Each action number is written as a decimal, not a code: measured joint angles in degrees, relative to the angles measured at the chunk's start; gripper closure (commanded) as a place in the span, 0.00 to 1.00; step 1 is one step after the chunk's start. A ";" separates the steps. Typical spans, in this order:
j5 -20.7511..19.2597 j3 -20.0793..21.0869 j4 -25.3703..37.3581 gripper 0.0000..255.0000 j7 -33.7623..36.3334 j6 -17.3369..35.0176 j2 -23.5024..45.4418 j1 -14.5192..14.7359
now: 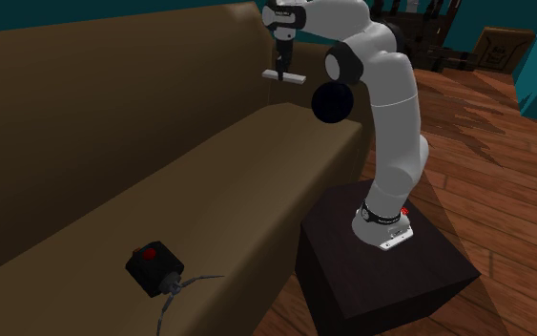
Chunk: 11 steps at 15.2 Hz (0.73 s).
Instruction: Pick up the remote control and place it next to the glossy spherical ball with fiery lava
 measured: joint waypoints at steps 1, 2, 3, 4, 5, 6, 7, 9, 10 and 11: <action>-0.12 -0.02 -1.18 1.00 -0.02 0.89 -0.29 0.26; -0.22 -0.07 -2.25 1.00 -0.16 1.71 -0.55 0.41; -0.20 -0.01 -2.97 1.00 -0.05 2.48 -0.49 0.60; -0.21 0.02 -3.98 1.00 -0.07 3.39 -0.56 0.80; -0.25 0.02 -4.82 1.00 -0.11 4.11 -0.66 0.93; -0.28 0.03 -5.73 1.00 -0.12 4.91 -0.77 1.11; -0.29 0.03 -6.77 1.00 -0.24 5.85 -0.87 1.22; -0.24 0.09 -8.23 1.00 -0.30 7.31 -0.83 1.43; -0.15 0.16 -8.80 1.00 -0.32 8.02 -0.68 1.49; -0.05 0.22 -9.34 1.00 -0.35 8.68 -0.52 1.54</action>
